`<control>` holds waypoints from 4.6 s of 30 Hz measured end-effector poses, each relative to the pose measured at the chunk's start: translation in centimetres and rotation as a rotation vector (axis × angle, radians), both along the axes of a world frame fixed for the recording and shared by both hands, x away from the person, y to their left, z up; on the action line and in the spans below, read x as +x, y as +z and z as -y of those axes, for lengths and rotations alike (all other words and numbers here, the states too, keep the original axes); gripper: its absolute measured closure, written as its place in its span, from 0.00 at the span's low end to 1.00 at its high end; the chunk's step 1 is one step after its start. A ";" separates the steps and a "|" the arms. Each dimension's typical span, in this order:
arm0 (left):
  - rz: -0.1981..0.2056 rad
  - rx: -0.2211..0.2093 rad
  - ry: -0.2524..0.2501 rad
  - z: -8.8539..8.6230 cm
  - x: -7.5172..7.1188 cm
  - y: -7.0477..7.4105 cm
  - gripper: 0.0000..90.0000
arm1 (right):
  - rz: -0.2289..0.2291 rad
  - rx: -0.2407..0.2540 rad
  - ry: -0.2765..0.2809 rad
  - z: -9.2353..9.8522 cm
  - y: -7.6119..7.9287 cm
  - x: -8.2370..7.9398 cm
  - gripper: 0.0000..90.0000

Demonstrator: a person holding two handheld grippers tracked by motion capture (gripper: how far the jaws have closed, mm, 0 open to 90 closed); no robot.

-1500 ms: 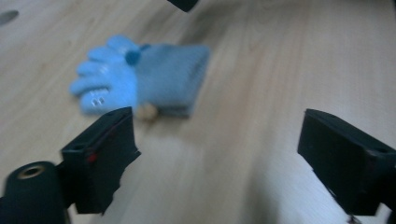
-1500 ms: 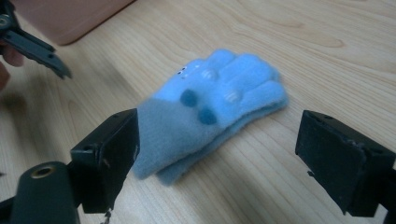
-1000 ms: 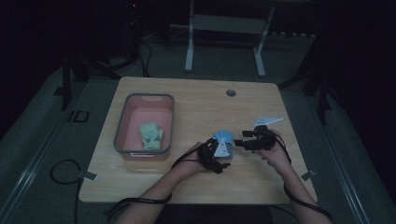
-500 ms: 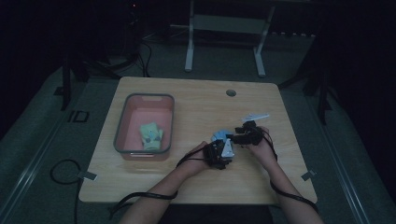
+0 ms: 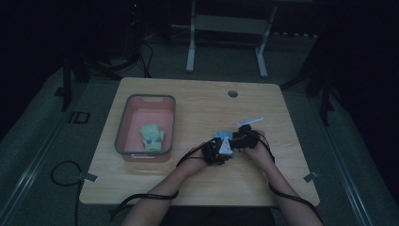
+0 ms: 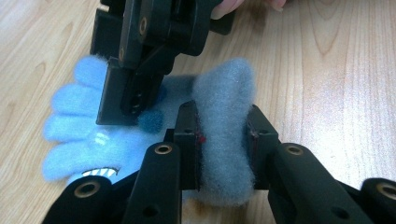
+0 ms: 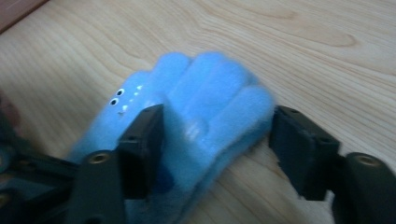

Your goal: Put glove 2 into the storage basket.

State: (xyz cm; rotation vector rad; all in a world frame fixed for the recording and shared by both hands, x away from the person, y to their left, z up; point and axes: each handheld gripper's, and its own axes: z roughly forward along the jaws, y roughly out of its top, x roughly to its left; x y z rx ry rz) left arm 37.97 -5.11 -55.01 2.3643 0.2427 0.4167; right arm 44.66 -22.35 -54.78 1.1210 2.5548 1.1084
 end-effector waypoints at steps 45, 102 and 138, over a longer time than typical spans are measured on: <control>0.035 0.082 0.014 -5.9 -1.1 7.7 0.82 | 0.014 0.169 0.141 -5.0 6.6 -0.7 0.87; 0.016 0.144 0.189 -20.4 -3.2 11.3 0.82 | 0.033 0.190 0.345 -21.5 9.9 0.1 0.87; -0.050 0.182 0.235 -23.8 -2.4 8.8 0.82 | -0.022 0.144 0.352 -26.2 7.1 0.9 0.87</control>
